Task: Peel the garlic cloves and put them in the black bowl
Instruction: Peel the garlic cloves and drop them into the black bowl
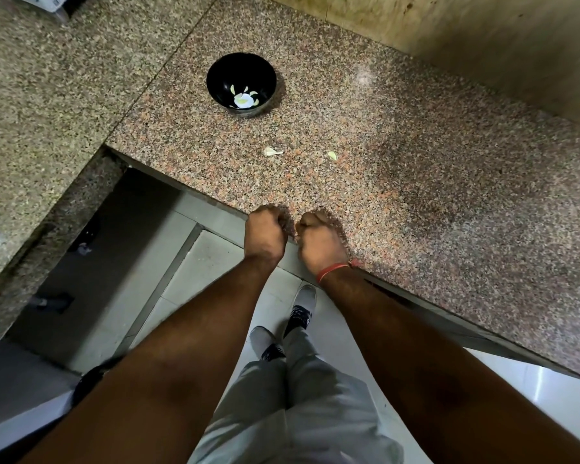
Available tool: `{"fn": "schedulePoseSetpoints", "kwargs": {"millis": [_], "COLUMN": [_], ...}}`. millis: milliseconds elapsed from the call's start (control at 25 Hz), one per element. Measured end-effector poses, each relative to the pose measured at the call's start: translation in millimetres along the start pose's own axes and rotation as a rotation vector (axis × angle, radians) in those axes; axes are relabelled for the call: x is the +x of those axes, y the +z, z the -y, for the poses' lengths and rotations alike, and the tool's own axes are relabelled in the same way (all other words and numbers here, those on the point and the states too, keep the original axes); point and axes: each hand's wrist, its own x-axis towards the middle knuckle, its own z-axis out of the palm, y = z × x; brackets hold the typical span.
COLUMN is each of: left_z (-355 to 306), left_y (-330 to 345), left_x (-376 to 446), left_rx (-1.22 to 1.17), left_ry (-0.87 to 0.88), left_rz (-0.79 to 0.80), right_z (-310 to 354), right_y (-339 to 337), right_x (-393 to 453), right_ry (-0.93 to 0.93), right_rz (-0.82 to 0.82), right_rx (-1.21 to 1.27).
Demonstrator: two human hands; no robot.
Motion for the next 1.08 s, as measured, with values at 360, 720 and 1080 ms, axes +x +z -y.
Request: {"fn": "schedulePoseSetpoints", "kwargs": {"millis": [360,720,1080], "left_z": [10.1,27.0,90.2], "left_y": [8.1,19.6,-36.9], "left_x": [4.9,-16.4,-77.2], "left_rx": [-0.02,-0.741,-1.232], "left_ry": [0.009,-0.488,-0.862], "left_rz": [0.047,-0.083,-0.338], "right_z": [6.6,14.4,99.1], "right_y": [16.4,19.8,23.2], "right_x": [-8.8,-9.5,3.8], "right_ry": [-0.136,0.546,0.643], "right_rz": [-0.146,-0.223,0.167], "right_rx": [-0.041,0.895,1.59]}}
